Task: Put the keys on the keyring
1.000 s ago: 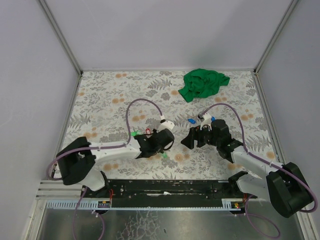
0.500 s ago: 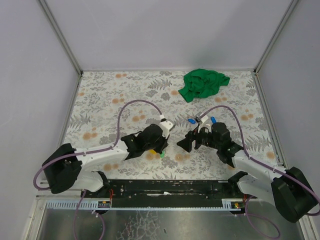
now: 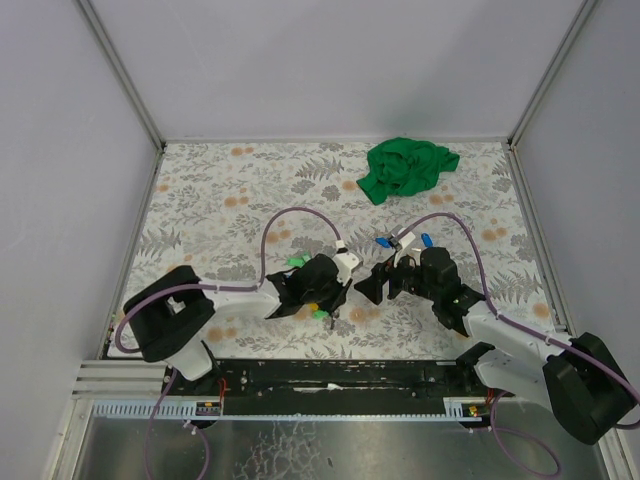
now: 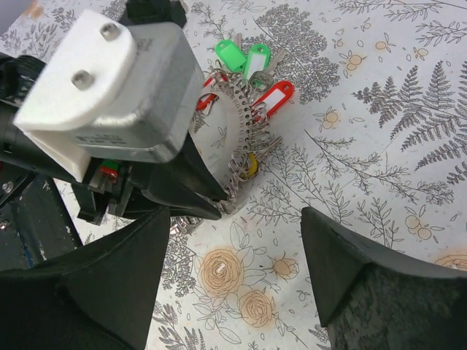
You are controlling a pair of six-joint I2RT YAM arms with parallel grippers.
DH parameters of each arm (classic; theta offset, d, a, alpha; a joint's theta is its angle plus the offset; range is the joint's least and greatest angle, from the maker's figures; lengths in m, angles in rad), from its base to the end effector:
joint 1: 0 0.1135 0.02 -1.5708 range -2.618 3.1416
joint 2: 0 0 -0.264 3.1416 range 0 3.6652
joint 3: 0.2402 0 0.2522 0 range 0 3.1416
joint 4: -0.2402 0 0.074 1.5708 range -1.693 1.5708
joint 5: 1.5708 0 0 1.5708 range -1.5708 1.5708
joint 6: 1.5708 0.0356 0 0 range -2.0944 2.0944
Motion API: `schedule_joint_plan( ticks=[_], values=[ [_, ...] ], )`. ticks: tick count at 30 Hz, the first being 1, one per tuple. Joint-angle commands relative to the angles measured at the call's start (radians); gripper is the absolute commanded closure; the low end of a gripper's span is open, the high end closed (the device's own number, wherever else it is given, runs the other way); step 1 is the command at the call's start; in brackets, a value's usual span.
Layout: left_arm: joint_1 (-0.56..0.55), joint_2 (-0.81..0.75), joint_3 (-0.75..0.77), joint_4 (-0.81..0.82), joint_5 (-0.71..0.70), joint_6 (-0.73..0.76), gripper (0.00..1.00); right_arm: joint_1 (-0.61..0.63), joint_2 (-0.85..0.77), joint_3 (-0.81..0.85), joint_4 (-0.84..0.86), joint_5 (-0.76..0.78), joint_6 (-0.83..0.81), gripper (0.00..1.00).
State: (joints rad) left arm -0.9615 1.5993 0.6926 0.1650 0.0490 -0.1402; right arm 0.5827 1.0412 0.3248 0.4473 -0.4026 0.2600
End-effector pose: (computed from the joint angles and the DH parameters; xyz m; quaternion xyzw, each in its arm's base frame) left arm 0.1740 -0.2524 0.1475 0.3743 0.8350 -0.2299 0.3314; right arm 0.1707 0.1292 0.1973 -0.2448 0.7499 0.3879 0.4767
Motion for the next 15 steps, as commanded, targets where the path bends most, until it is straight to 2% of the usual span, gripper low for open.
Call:
schedule_joint_plan(
  ticks=[1,3,6,15],
  values=[
    [0.004,-0.062,-0.019,0.089,-0.01,0.0,0.78,0.013,-0.017,0.007,0.019,0.031,-0.021,0.21],
    [0.004,-0.098,-0.023,0.064,-0.021,-0.011,0.7,0.013,-0.014,0.008,0.017,0.03,-0.02,0.22],
    [0.004,-0.148,-0.036,0.028,-0.014,-0.028,0.65,0.014,-0.012,0.01,0.016,0.027,-0.018,0.22],
    [-0.011,-0.15,-0.039,-0.067,0.001,-0.027,0.65,0.016,-0.011,0.013,0.01,0.021,-0.015,0.23]
  ],
)
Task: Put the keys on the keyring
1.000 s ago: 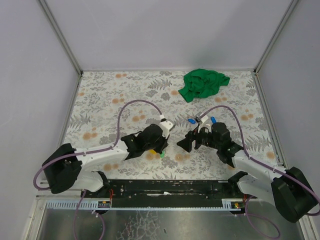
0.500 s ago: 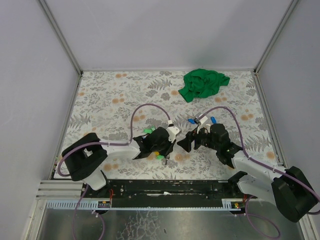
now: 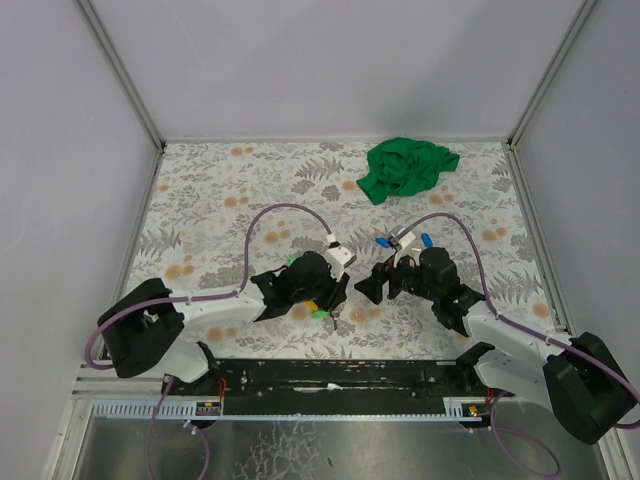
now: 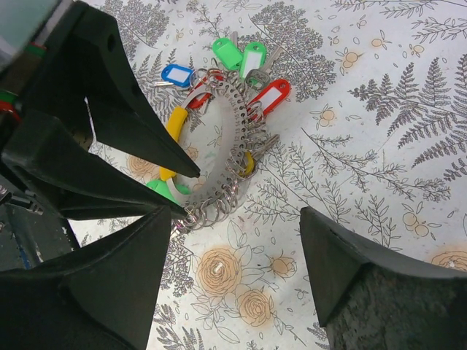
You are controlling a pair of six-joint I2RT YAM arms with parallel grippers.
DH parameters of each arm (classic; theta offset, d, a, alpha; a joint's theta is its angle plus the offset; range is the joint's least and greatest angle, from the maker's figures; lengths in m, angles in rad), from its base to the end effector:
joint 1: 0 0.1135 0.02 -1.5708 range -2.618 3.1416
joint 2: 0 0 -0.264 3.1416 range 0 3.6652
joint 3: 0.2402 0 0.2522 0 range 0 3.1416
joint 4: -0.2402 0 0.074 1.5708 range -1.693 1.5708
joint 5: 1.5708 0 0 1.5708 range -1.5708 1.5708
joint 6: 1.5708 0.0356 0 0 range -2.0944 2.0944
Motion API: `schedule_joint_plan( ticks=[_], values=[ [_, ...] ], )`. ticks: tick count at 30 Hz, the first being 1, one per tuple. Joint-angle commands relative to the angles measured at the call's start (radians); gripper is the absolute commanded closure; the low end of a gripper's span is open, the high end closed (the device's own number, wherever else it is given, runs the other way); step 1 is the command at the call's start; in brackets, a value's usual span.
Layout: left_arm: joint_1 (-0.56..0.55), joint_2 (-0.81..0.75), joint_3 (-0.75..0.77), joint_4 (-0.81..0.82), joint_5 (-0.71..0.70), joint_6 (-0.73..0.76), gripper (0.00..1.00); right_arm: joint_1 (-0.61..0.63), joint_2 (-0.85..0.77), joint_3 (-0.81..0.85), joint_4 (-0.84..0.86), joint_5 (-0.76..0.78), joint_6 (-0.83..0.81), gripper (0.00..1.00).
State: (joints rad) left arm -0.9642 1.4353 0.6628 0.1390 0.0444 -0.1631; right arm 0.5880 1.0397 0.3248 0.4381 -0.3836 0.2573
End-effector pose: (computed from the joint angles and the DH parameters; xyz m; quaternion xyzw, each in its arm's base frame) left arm 0.1640 -0.2391 0.1822 0.3570 0.8174 -0.2580 0.3711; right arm 0.1703 0.1295 0.1966 -0.2423 0.7537 0.3814 0.4773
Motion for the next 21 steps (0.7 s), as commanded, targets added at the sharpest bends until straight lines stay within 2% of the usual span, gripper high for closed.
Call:
schedule_joint_plan(
  ticks=[1,7,12,17,21],
  values=[
    [-0.008,0.022,-0.003,-0.051,0.007,0.003,0.65,0.011,-0.007,0.015,0.02,0.002,-0.013,0.23],
    [-0.008,0.032,0.036,-0.146,-0.005,0.014,0.65,0.017,0.004,0.021,0.017,-0.024,-0.017,0.24],
    [0.002,-0.05,-0.011,-0.149,-0.076,-0.065,0.65,0.047,0.046,0.048,-0.015,-0.026,-0.042,0.27],
    [0.043,-0.149,-0.058,-0.159,-0.091,-0.125,0.63,0.124,0.109,0.102,-0.084,0.003,-0.094,0.35],
    [0.107,-0.179,-0.098,-0.148,-0.093,-0.177,0.62,0.225,0.168,0.166,-0.174,0.11,-0.164,0.44]
  ],
)
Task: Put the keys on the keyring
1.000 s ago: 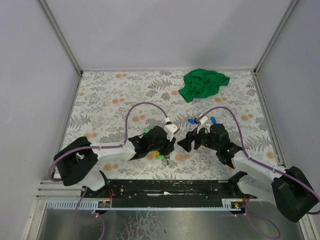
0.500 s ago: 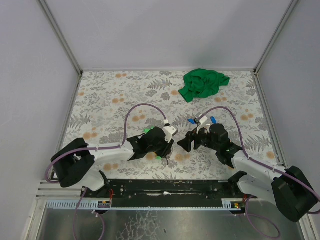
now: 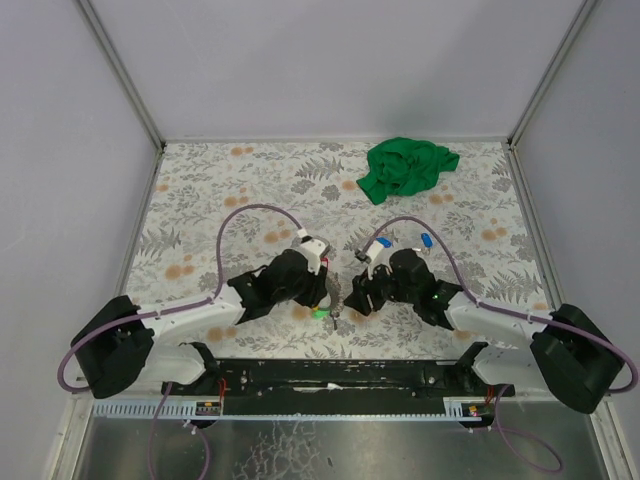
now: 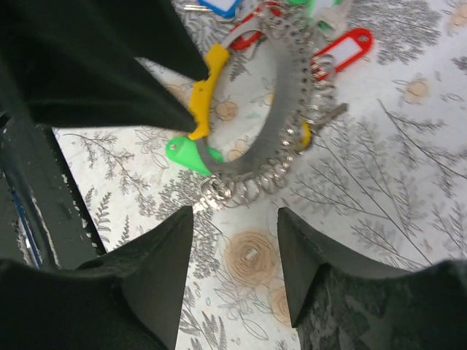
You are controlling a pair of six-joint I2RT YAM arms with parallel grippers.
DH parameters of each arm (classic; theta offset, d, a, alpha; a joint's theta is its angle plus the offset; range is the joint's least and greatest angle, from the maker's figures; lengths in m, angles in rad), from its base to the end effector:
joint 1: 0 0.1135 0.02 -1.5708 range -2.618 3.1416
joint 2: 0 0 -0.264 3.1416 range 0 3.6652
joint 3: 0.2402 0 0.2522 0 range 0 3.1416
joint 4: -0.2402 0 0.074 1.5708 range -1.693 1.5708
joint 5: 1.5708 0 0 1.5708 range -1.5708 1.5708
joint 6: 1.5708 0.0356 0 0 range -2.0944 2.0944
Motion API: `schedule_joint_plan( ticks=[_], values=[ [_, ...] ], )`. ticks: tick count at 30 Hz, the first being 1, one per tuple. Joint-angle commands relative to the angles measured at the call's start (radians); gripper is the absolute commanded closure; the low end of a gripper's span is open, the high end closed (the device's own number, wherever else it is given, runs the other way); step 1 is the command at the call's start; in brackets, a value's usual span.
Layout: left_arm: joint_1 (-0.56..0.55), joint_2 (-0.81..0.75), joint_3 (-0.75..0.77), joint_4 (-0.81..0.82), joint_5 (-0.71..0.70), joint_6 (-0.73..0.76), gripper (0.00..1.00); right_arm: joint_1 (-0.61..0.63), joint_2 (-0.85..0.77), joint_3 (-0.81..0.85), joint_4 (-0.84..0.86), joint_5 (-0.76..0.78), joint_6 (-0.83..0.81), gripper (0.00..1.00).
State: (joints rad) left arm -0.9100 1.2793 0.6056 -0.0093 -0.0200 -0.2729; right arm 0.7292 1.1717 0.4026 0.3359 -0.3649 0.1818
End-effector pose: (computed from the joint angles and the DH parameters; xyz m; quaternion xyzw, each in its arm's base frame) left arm 0.1589 -0.2033 0.1913 0.2788 0.8589 -0.2319 0.3615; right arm 0.1649 0.1644 0.1845 -0.3180 0.7713 0.3703 0.4084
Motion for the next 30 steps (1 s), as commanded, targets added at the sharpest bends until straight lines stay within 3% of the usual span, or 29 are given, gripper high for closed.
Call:
schedule_joint_plan(
  ticks=[1,4,8,30],
  values=[
    [0.061,-0.024,-0.051,0.014,-0.025,-0.077,0.62,0.11,0.052,0.103,-0.091,0.121,-0.106,0.47],
    [0.079,-0.015,-0.072,0.045,-0.025,-0.097,0.62,0.178,0.106,0.152,-0.151,0.186,-0.147,0.54],
    [0.091,-0.002,-0.075,0.049,-0.037,-0.111,0.62,0.26,0.156,0.194,-0.196,0.288,-0.188,0.71],
    [0.102,0.108,-0.047,0.002,-0.061,-0.127,0.65,0.414,0.312,0.26,-0.219,0.555,-0.307,0.72]
  ],
)
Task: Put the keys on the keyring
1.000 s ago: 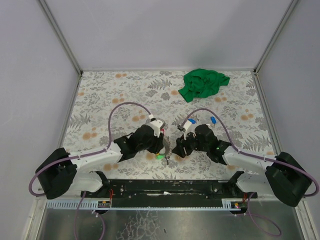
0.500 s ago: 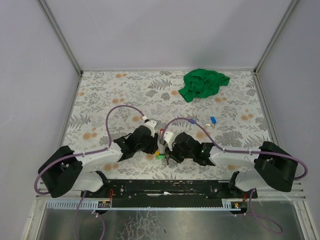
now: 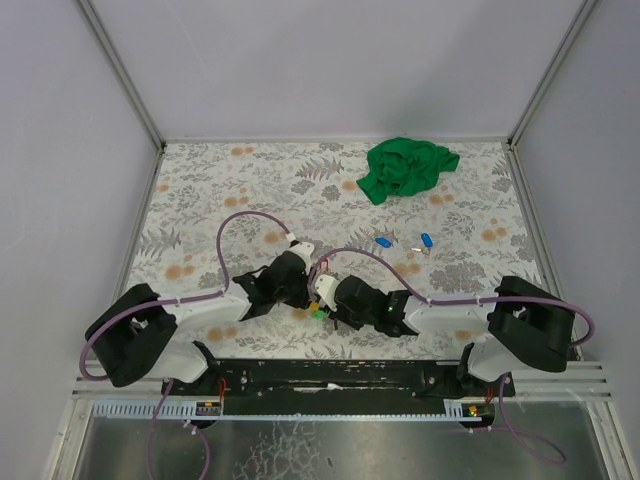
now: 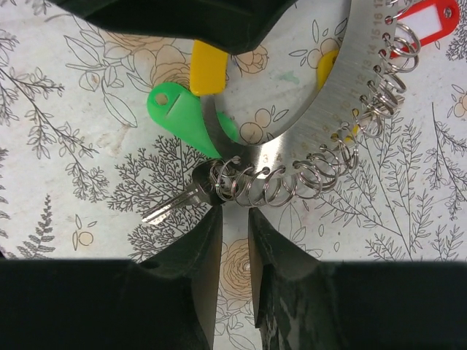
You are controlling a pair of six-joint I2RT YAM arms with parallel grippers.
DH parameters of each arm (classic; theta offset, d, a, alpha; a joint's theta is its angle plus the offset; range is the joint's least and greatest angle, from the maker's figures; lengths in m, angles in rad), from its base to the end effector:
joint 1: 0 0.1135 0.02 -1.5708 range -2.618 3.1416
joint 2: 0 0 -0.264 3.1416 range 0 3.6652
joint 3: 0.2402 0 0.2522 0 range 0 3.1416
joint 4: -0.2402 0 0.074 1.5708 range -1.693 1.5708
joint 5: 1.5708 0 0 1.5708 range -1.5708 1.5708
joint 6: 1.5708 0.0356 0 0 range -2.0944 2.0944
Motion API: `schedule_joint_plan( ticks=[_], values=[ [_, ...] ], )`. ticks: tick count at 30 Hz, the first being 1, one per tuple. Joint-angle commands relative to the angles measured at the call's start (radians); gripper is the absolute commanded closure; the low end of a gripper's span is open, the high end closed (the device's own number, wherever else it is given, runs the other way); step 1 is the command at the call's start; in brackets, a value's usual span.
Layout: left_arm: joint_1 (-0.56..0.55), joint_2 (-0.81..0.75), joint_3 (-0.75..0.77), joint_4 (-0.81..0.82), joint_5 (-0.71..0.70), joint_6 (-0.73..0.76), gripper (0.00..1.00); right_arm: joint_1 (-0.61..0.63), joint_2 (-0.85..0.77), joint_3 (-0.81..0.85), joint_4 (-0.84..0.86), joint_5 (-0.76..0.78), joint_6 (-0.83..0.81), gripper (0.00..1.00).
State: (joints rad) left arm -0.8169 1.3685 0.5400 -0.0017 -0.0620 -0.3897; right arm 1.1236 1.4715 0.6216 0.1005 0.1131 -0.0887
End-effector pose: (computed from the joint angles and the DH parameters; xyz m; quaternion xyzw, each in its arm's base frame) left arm 0.1732 -0.1812 0.1513 0.1866 0.9130 -0.1814 0.3143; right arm 0.1250 0.2513 0.1573 -0.5029 0.7652 0.1521 0.3721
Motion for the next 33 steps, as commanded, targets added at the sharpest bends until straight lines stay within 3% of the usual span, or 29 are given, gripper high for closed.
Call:
schedule_joint_plan(
  ticks=[1,19,26,33],
  values=[
    [0.008,0.02,0.018,-0.005,-0.02,-0.01,0.65,0.02,0.014,0.04,0.023,0.085,-0.039,0.72],
    [0.007,0.036,0.023,-0.011,0.0,-0.004,0.65,0.025,0.063,0.044,0.051,0.122,-0.063,0.66],
    [0.007,0.036,0.023,-0.017,-0.007,-0.004,0.65,0.024,0.001,0.007,0.088,0.153,-0.05,0.86],
    [0.007,0.033,0.02,-0.013,-0.003,-0.005,0.66,0.023,-0.053,-0.028,0.124,0.16,-0.048,0.98]
  ],
)
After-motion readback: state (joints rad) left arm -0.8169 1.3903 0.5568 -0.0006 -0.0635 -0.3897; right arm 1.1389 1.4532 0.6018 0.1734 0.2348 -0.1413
